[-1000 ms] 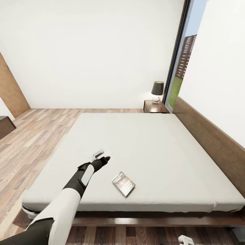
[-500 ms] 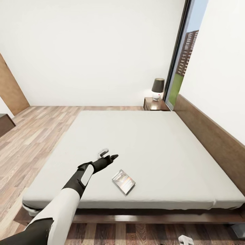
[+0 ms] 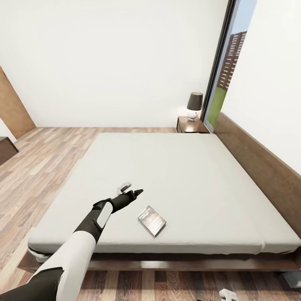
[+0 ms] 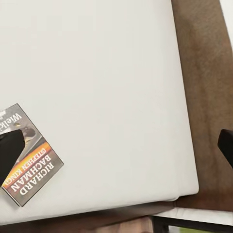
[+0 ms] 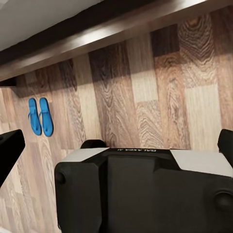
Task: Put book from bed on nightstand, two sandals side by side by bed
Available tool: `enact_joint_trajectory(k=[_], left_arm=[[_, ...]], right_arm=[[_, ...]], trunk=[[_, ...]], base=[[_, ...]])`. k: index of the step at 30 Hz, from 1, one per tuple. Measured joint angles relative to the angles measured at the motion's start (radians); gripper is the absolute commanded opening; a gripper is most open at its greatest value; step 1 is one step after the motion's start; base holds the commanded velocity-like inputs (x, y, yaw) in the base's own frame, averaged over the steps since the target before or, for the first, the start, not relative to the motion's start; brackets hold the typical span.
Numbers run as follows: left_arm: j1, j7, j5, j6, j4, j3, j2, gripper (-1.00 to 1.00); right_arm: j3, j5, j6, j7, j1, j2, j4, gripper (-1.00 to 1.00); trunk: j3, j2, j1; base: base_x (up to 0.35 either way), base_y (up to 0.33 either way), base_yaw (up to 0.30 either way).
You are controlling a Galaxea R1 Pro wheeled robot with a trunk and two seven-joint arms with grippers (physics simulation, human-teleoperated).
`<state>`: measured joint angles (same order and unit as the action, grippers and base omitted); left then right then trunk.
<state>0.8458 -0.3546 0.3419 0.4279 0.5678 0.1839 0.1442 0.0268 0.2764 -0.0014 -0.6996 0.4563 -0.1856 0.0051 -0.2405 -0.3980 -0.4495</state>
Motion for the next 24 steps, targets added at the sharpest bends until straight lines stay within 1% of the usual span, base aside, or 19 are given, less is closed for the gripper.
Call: enact_joint_trajectory(k=[24], left_arm=[[0.000, 0.000, 0.000, 0.000, -0.001, -0.004, 0.000, 1.00]], right_arm=[[0.000, 0.000, 0.000, 0.000, 0.000, 0.000, 0.000, 1.00]], trunk=[[-0.038, 0.000, 0.000]], base=[[0.000, 0.000, 0.000]])
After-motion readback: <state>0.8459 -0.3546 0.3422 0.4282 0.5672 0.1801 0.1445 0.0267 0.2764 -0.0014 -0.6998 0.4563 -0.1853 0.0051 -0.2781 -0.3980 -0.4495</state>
